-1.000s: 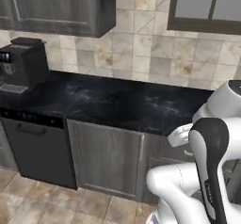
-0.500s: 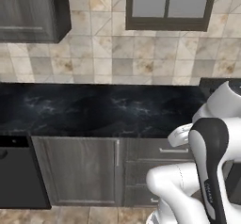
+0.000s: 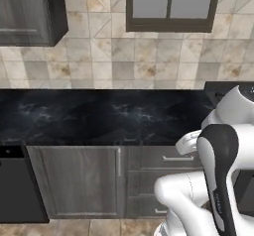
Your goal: Move the pot and pan from the stove into the sink.
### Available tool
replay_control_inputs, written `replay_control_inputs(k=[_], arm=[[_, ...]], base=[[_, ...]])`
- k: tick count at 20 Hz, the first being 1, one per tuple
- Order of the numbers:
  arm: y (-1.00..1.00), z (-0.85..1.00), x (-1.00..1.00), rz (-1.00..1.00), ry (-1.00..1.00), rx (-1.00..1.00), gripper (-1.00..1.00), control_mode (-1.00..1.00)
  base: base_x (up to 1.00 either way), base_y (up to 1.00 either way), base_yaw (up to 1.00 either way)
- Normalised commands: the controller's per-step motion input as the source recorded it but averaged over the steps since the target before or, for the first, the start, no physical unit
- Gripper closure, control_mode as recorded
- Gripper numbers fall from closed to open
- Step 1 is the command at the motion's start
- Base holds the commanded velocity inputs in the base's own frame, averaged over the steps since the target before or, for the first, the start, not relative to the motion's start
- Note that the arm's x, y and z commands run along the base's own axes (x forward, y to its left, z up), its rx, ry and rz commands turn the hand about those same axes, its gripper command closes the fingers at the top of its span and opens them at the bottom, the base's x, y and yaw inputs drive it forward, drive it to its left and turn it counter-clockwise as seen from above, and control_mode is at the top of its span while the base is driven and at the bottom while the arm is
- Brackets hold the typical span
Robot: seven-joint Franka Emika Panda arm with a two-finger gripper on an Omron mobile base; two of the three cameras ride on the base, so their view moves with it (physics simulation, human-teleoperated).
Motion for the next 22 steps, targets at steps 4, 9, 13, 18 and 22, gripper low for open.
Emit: replay_control_inputs(k=[4,9,13,18,22], arm=[[0.0,0.0,0.0,0.0,0.0,0.0,-1.0,1.0],[0.0,0.0,0.0,0.0,0.0,0.0,-1.0,1.0],[0.0,0.0,0.0,0.0,0.0,0.0,-1.0,1.0],[0.0,0.0,0.0,0.0,0.0,0.0,-1.0,1.0],[0.0,0.0,0.0,0.0,0.0,0.0,-1.0,1.0]], base=[[-0.06,-0.46,-0.23],[-0.06,-0.32,-0.21],[0.0,-0.46,-0.16],[0.03,-0.61,-0.15],[0.18,-0.66,-0.13]])
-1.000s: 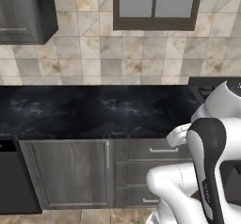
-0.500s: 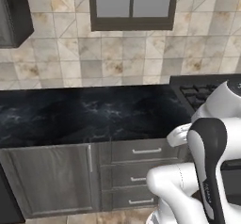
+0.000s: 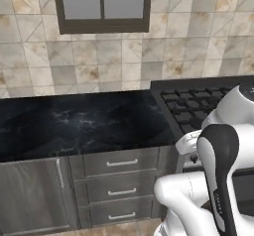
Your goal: Move the pot and pan from the stove into the sink.
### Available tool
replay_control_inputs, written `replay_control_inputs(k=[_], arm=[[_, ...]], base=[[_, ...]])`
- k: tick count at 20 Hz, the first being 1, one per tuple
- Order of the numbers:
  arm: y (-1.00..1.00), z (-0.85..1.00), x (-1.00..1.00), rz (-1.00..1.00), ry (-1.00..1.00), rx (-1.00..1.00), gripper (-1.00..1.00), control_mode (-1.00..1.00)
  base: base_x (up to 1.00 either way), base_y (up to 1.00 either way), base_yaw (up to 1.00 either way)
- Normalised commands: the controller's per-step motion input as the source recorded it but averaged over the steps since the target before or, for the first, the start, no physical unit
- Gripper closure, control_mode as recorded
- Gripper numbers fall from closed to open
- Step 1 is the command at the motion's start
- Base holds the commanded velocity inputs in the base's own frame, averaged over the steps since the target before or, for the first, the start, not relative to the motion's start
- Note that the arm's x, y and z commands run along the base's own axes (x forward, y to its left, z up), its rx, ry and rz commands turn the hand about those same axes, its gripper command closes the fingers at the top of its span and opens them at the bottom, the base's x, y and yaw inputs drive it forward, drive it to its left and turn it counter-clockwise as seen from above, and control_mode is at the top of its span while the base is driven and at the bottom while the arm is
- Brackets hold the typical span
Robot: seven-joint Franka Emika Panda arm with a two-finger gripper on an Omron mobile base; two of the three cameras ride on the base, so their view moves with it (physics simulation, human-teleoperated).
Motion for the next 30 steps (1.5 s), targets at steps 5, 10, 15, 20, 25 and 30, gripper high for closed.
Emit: replay_control_inputs(k=[5,10,15,20,25,30], arm=[[0.0,0.0,0.0,0.0,0.0,0.0,-1.0,1.0],[0.0,0.0,0.0,0.0,0.0,0.0,-1.0,1.0],[0.0,0.0,0.0,0.0,0.0,0.0,-1.0,1.0],[0.0,0.0,0.0,0.0,0.0,0.0,-1.0,1.0],[0.0,0.0,0.0,0.0,0.0,0.0,-1.0,1.0],[0.0,0.0,0.0,0.0,0.0,0.0,-1.0,1.0]], base=[[0.26,-0.68,-0.11],[0.28,-0.69,-0.11],[0.31,-0.7,-0.11],[0.34,-0.7,-0.1],[0.36,-0.69,-0.1],[0.37,-0.68,-0.09]])
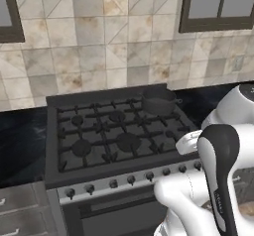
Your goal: Move the pot and pan from the stove into the sink.
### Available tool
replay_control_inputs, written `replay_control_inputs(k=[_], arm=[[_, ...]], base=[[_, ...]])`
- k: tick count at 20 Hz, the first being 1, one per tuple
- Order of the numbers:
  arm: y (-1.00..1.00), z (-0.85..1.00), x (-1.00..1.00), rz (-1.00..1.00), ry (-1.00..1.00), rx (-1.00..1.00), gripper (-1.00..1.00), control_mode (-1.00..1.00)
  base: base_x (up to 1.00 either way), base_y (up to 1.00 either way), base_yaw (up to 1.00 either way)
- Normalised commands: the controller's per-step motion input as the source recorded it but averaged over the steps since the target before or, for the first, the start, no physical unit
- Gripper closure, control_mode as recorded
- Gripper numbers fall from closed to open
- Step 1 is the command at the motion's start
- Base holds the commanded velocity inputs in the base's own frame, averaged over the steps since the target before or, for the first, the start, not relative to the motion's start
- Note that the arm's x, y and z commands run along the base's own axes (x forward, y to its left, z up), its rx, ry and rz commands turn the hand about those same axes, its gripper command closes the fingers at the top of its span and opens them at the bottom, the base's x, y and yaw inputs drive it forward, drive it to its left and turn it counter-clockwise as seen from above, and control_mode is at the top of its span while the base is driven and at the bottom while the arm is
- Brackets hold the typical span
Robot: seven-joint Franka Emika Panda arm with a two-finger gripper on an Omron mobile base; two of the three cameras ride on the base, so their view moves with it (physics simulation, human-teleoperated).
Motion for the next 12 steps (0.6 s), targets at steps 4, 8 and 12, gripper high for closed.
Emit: replay_control_inputs(k=[4,8,12], arm=[[0.0,0.0,0.0,0.0,0.0,0.0,-1.0,1.0],[0.0,0.0,0.0,0.0,0.0,0.0,-1.0,1.0],[0.0,0.0,0.0,0.0,0.0,0.0,-1.0,1.0]], base=[[0.37,-0.64,-0.1],[0.39,-0.57,-0.09],[0.38,-0.54,-0.09]])
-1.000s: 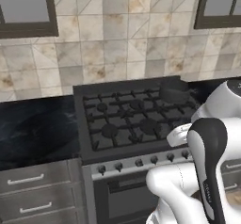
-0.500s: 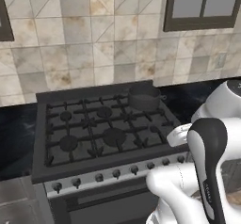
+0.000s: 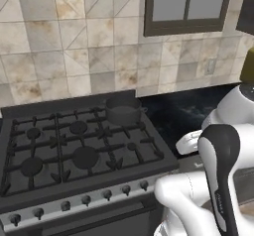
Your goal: Move the pot and pan from the stove into the sink.
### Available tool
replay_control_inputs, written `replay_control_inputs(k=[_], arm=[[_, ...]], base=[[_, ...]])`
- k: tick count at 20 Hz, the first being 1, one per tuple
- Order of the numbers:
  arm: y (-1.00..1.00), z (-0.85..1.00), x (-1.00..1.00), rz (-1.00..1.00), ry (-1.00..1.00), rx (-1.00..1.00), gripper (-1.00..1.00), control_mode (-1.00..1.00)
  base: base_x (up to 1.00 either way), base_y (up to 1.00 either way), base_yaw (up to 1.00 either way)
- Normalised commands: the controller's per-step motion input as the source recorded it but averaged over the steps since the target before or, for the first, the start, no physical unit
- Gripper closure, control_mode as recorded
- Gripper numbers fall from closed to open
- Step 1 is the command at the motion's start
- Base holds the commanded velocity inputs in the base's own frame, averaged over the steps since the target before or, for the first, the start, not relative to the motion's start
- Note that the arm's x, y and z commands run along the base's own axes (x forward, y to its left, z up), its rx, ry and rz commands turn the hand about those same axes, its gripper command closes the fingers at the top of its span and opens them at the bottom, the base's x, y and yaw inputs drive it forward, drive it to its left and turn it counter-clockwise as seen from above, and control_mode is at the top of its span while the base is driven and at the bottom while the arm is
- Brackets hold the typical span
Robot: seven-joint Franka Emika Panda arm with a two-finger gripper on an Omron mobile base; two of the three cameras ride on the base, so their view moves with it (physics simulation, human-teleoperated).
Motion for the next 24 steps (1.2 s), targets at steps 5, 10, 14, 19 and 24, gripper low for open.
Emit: replay_control_inputs(k=[5,10,14,19,24], arm=[[0.0,0.0,0.0,0.0,0.0,0.0,-1.0,1.0],[0.0,0.0,0.0,0.0,0.0,0.0,-1.0,1.0],[0.0,0.0,0.0,0.0,0.0,0.0,-1.0,1.0],[0.19,0.08,0.35,-0.03,-0.02,0.0,-1.0,-1.0],[0.44,0.18,0.51,-0.06,-0.07,0.0,-1.0,-1.0]], base=[[0.09,-0.11,-0.02],[0.21,0.02,-0.01],[0.57,0.19,-0.04],[0.23,0.1,-0.02],[0.0,0.0,0.0]])
